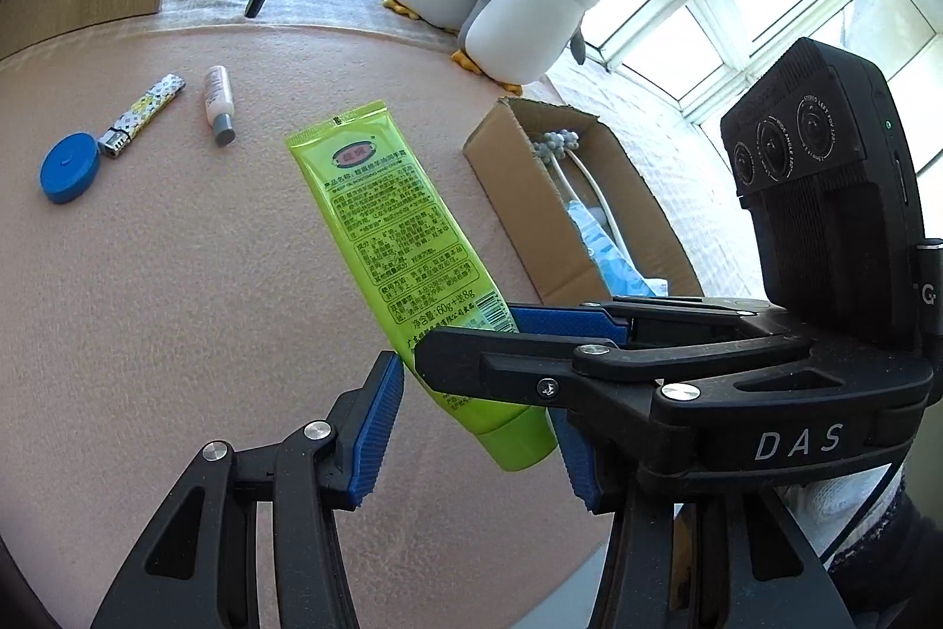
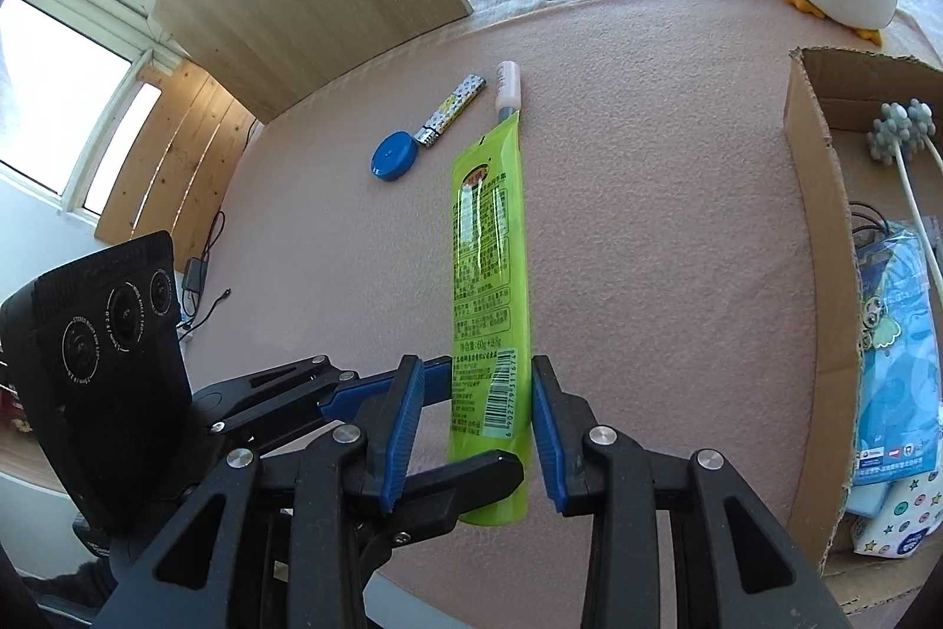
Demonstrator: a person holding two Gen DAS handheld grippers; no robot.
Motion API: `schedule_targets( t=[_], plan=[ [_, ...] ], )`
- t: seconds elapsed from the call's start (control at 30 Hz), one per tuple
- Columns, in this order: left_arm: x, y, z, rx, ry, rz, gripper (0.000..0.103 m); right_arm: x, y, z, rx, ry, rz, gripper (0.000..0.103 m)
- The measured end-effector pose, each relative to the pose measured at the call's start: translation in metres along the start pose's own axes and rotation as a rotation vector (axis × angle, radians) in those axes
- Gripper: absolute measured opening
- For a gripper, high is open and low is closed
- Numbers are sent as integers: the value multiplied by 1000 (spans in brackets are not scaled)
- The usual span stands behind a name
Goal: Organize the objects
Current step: 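Close the right tool on the lime-green tube and lift it, then carry the green tube into the box and open the right tool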
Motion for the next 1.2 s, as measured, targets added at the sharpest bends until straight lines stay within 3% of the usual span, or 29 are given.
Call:
schedule_targets(
  t=[0.3, 0.73, 0.8, 0.87, 0.9, 0.93, 1.2],
  plan=[
    [-53, -75, -27, -81, 28, 58, 53, 52, -62, 3, -67, -76, 57, 33],
    [-111, -163, -36, -188, 75, 108, 53, 109, -139, 15, -165, -159, 117, 33],
    [-115, -169, -37, -193, 76, 105, 55, 114, -146, 16, -171, -174, 130, 33],
    [-116, -172, -38, -202, 76, 92, 65, 115, -152, 17, -177, -176, 160, 44],
    [-115, -172, -38, -205, 69, 82, 71, 116, -154, 17, -180, -183, 174, 55],
    [-114, -171, -39, -207, 64, 75, 72, 117, -156, 17, -182, -190, 182, 58],
    [-105, -146, -37, -181, 54, 39, 72, 114, -151, 19, -177, -203, 198, 59]
  ],
)
Point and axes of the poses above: each gripper's, at about its wrist camera, not at the fingertips, and x roughly against the way its jaws point, y to its left, z to its underside, the point moved 10 cm from there along -x, roughly the way its jaws point, and after that the axes turned 3 degrees about y, right-handed, at the moved point
